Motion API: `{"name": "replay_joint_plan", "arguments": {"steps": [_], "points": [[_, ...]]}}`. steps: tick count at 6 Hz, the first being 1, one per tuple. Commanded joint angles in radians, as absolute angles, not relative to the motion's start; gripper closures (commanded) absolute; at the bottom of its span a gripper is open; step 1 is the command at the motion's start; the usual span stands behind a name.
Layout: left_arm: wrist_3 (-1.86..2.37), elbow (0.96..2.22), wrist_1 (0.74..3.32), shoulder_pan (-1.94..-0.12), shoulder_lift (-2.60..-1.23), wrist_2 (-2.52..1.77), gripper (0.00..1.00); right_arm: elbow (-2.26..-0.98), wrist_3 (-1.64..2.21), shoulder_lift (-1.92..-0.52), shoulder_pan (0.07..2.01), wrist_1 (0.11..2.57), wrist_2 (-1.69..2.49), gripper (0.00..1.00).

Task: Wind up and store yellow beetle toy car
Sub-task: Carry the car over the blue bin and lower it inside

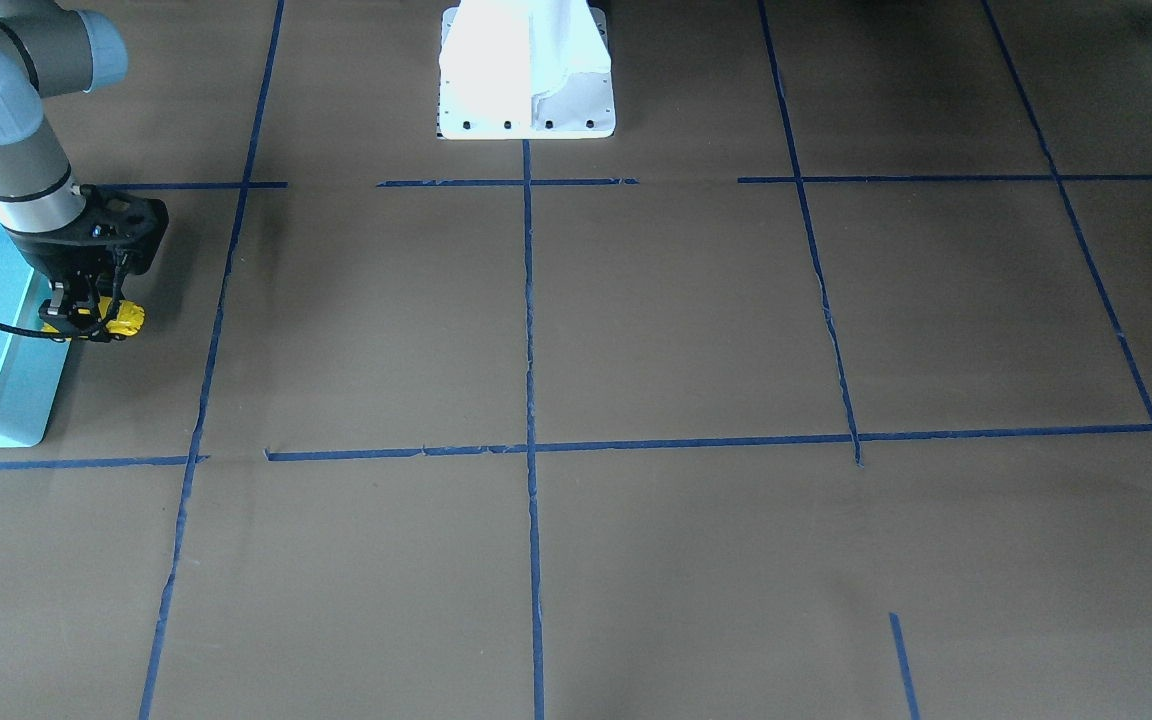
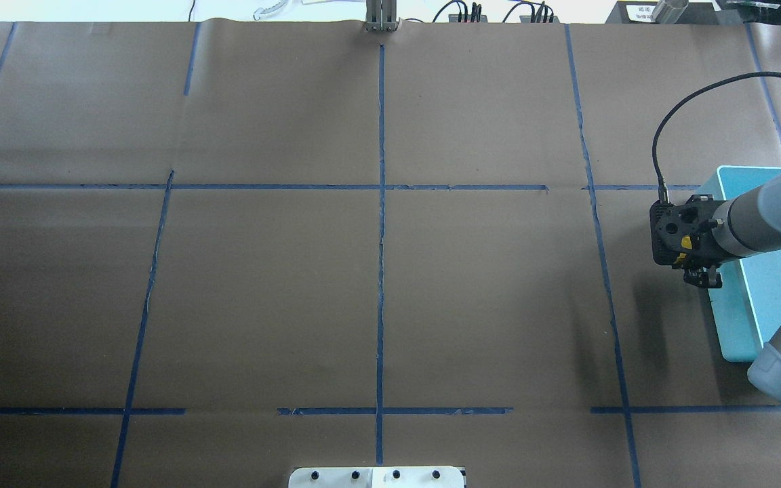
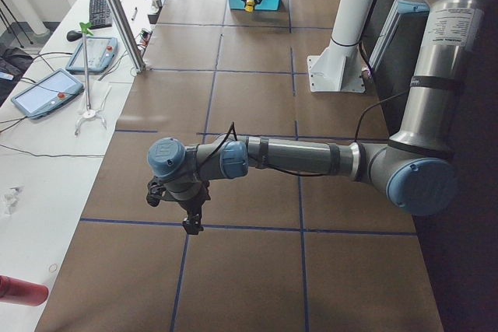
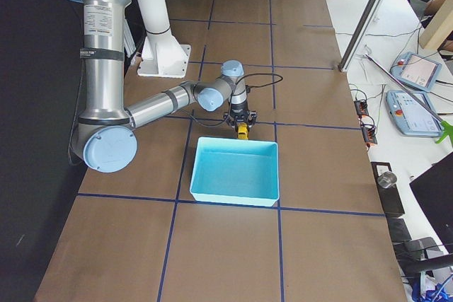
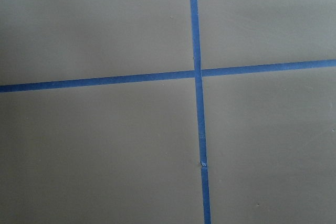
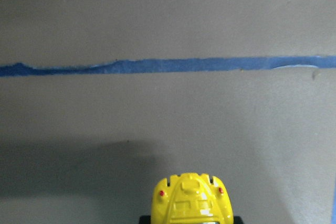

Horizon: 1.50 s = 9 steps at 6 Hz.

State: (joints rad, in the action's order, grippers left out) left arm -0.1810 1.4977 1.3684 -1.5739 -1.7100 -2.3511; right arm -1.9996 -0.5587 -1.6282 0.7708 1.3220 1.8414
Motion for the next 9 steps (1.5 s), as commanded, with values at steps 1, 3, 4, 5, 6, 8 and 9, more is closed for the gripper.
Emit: {"name": "replay_joint_plan", "arguments": {"steps": [1, 3, 4, 5, 6, 8, 9], "points": [[-0.181, 1.496, 1.368, -1.574, -1.709, -2.403, 0.00, -2.202, -0.567, -1.675, 0.826, 1.441, 1.873, 1.00], [-0.181, 1.496, 1.368, -1.574, -1.709, -2.407, 0.00, -2.218, -0.743, -1.816, 0.944, 1.442, 1.950, 1.00], [-0.181, 1.494, 1.368, -1.574, -1.709, -2.405, 0.00, -2.200, -0.797, -1.871, 0.972, 1.442, 1.953, 1.00], [-0.181, 1.496, 1.368, -1.574, -1.709, -2.407, 0.00, -2.154, -0.881, -1.912, 0.995, 1.442, 1.977, 1.00], [-0.179, 1.496, 1.370, -1.572, -1.710, -2.407, 0.00, -2.122, -0.891, -1.924, 0.997, 1.425, 1.983, 1.00], [-0.179, 1.497, 1.371, -1.572, -1.710, -2.407, 0.00, -1.903, -0.794, -1.928, 0.996, 1.109, 2.009, 0.99], [-0.179, 1.499, 1.371, -1.572, -1.710, -2.407, 0.00, -1.823, -0.757, -1.933, 0.991, 1.026, 2.022, 0.99]]}}
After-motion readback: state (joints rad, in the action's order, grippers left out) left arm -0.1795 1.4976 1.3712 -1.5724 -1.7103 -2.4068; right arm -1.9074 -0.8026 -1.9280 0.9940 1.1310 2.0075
